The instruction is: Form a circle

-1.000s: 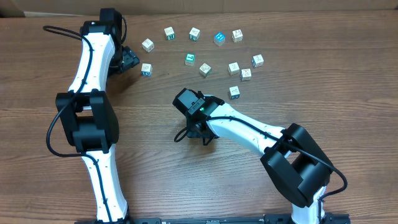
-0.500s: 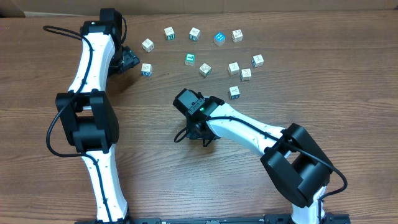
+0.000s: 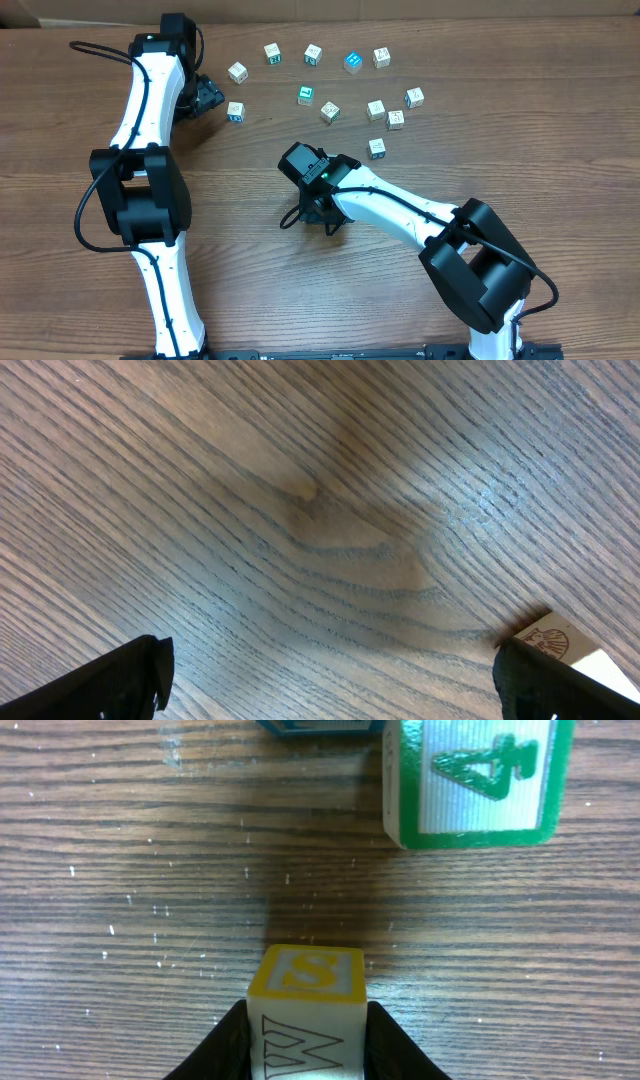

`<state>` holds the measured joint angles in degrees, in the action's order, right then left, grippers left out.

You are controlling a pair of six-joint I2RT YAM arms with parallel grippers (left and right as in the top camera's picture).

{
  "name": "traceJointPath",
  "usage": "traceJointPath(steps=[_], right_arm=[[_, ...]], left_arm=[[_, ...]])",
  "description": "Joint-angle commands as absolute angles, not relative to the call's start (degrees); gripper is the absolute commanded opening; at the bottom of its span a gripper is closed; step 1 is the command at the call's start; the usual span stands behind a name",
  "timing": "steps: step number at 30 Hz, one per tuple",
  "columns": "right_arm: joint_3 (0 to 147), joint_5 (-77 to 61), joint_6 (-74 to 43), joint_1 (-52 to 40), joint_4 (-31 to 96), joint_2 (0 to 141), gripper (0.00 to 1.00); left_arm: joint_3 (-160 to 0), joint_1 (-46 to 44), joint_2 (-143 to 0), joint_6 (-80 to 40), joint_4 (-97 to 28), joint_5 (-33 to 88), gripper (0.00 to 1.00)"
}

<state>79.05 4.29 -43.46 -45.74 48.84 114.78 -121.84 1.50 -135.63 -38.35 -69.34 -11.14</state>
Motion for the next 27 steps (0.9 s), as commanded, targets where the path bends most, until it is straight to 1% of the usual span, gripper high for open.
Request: traceJointPath(steps=[1, 19, 23, 27], right_arm=[[78.32, 4.82, -43.46, -45.63, 48.4, 114.93, 0.28], [78.32, 5.5, -43.44, -45.63, 48.07, 114.93, 0.29], [78.32, 5.45, -43.46, -45.63, 48.1, 114.93, 0.35], [78.32, 5.45, -43.46, -45.63, 48.12, 114.93, 0.39]], left_arm=[[-121.67, 1.06, -133.6, -37.26, -69.34, -10.9, 1.0], [-121.67, 1.06, -133.6, -37.26, -69.34, -10.9, 1.0], [-121.67, 1.06, -133.6, -37.26, -69.34, -10.9, 0.99], [-121.67, 1.06, -133.6, -37.26, -69.34, -10.9, 1.0]])
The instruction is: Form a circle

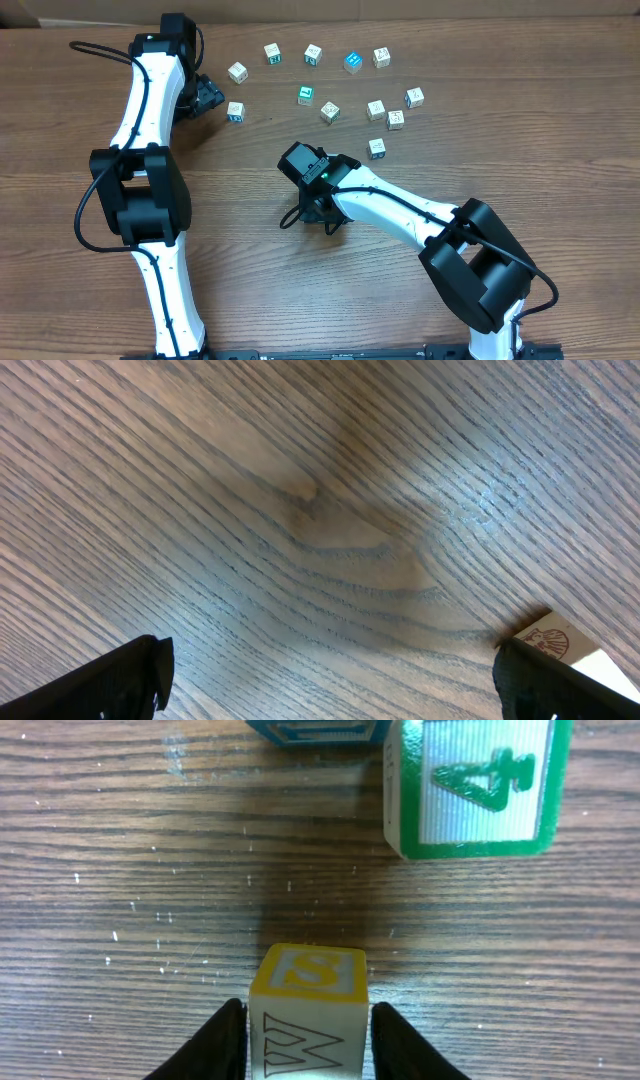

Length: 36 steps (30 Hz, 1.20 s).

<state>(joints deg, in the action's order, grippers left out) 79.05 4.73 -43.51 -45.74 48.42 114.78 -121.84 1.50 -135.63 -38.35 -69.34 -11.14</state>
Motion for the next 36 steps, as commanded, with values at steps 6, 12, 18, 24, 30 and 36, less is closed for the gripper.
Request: traceJointPath(steps=[6, 12, 18, 24, 30, 36], right_arm=[[78.32, 5.06, -43.48, -45.63, 48.25, 114.93, 0.32], [78.32, 5.08, -43.46, -45.63, 48.23, 114.93, 0.27], [78.32, 5.1, -43.27, -45.6, 48.01, 114.93, 0.27], [78.32, 5.13, -43.27, -45.6, 48.03, 114.93, 0.27], [78.32, 5.32, -43.27, -45.6, 48.03, 114.93, 0.27], [78.32, 5.26, -43.27, -45.63, 48.07, 114.93, 0.35]], left_arm=[[-121.67, 1.06, -133.6, -37.26, -69.34, -10.9, 1.0], [-121.67, 1.06, -133.6, -37.26, -69.34, -10.9, 1.0], [-121.67, 1.06, -133.6, -37.26, -69.34, -10.9, 1.0], [-121.67, 1.06, -133.6, -37.26, -69.34, -10.9, 0.99], [-121.67, 1.06, -133.6, -37.26, -69.34, -10.9, 1.0], [-121.67, 1.06, -133.6, -37.26, -69.34, -10.9, 1.0]])
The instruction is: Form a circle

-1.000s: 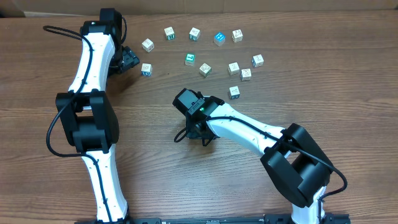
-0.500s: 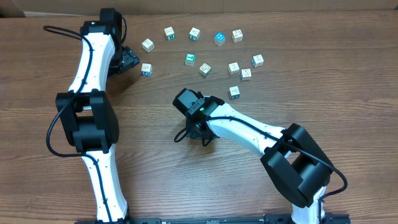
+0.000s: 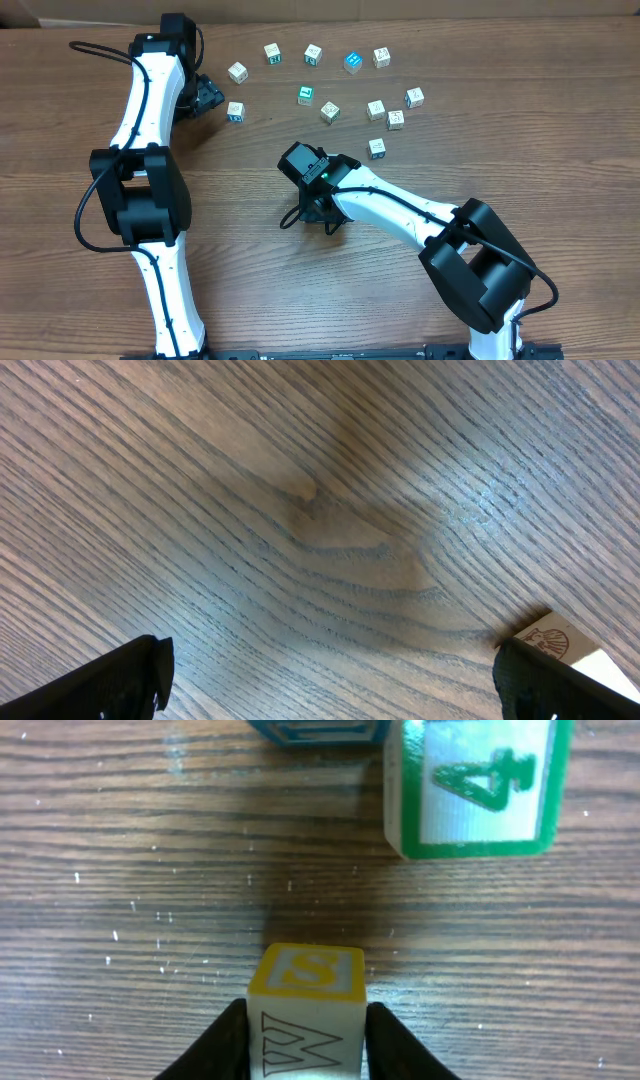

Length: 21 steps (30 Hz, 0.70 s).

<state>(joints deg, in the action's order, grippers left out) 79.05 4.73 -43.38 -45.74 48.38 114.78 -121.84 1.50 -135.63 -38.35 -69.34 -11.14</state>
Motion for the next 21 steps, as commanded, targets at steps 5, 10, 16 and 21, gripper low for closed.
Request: traceJointPath(steps=[5, 10, 16, 21], right_arm=[[78.32, 5.26, -43.29, -45.63, 48.07, 114.93, 0.4], [78.32, 5.17, -43.29, -45.63, 48.07, 114.93, 0.51], [78.32, 4.82, -43.29, -45.63, 48.07, 114.93, 0.74], [78.32, 4.8, -43.29, -45.63, 48.31, 114.93, 0.91]], left_arm=[[-121.67, 1.06, -133.6, -37.26, -69.34, -10.9, 1.0], [-121.67, 1.06, -133.6, -37.26, -69.34, -10.9, 1.0], [-121.67, 1.06, -133.6, -37.26, -69.34, -10.9, 1.0], [-121.67, 1.06, -133.6, -37.26, -69.34, -10.9, 1.0]])
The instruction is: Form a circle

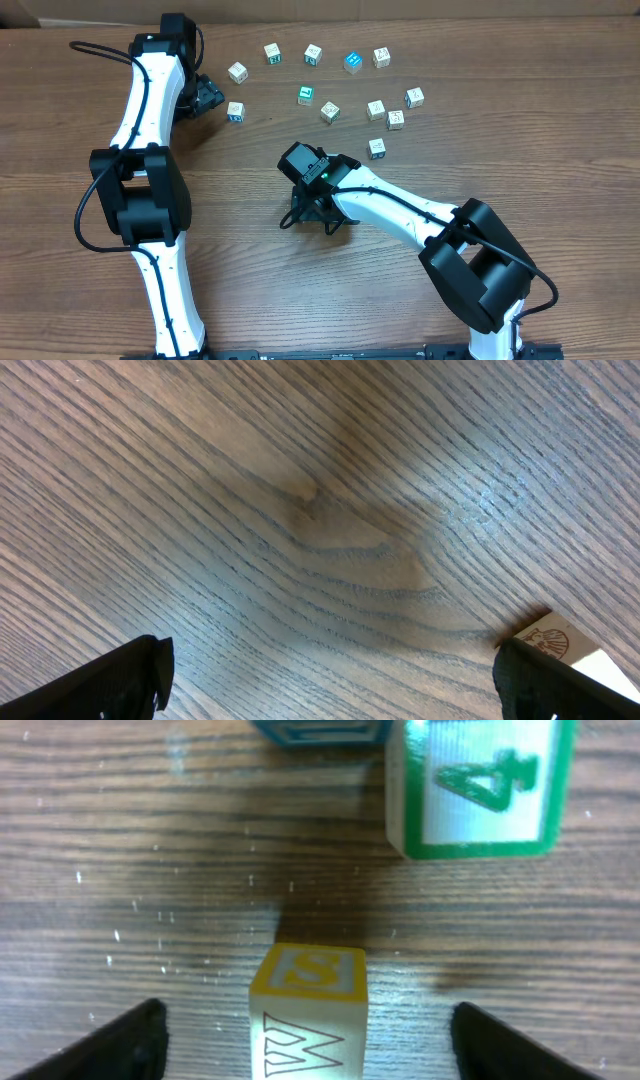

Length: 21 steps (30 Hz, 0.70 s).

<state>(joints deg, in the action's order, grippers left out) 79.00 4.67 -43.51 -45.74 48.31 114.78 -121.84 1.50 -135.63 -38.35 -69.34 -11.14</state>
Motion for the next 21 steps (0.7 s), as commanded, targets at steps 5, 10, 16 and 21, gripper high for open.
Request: traceJointPath(steps=[5, 10, 16, 21], right_arm=[[78.32, 3.73, -43.29, -45.63, 48.31, 114.93, 1.0], [78.32, 3.7, -43.29, -45.63, 48.51, 114.93, 1.0], [78.32, 2.68, -43.31, -45.63, 48.62, 114.93, 1.0], [78.32, 2.68, -43.48, -45.63, 48.56, 114.93, 1.0]], left_arm=[[-121.67, 1.06, -133.6, -37.26, -69.34, -10.9, 1.0], [-121.67, 1.06, -133.6, -37.26, -69.34, -10.9, 1.0], [-121.67, 1.06, -133.6, -37.26, -69.34, -10.9, 0.99], [-121.67, 1.06, -133.6, -37.26, -69.34, -10.9, 1.0]])
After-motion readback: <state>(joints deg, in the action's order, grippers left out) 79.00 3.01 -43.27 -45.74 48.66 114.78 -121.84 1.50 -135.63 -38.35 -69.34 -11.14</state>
